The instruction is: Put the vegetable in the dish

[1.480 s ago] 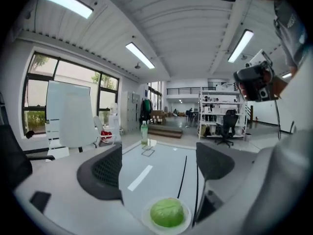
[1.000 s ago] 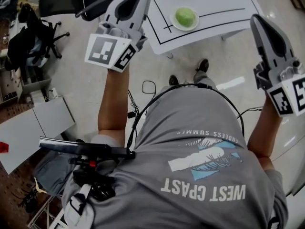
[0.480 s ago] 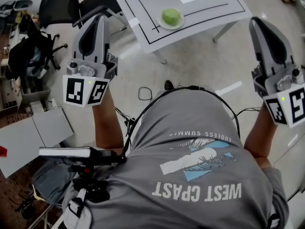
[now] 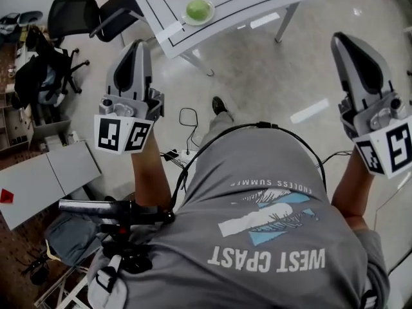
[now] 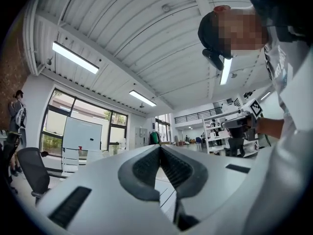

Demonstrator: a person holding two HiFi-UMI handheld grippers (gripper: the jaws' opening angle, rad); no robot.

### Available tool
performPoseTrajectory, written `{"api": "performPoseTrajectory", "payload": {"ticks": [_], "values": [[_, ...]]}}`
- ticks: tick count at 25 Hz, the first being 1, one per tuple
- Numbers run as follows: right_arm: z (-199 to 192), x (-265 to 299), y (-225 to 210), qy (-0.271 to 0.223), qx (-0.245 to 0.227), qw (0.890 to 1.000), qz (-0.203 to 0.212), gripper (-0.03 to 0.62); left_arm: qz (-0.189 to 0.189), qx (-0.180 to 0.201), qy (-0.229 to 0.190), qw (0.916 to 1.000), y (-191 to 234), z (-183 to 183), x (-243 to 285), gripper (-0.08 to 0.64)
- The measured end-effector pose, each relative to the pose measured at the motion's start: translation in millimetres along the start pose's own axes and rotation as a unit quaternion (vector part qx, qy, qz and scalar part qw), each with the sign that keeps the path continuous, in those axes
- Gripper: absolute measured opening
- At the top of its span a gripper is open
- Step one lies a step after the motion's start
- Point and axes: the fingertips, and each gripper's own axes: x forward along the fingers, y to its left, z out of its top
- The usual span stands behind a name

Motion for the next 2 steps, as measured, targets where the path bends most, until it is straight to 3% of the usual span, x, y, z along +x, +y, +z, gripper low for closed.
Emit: {"api": "performPoseTrajectory", "payload": {"ticks": [2], "values": [[-11, -23, -16, 0.014, 0.007, 1.0, -0.004, 0.006, -0.016, -0.003, -0.001, 0.9999, -32, -1, 20, 0.008]]}}
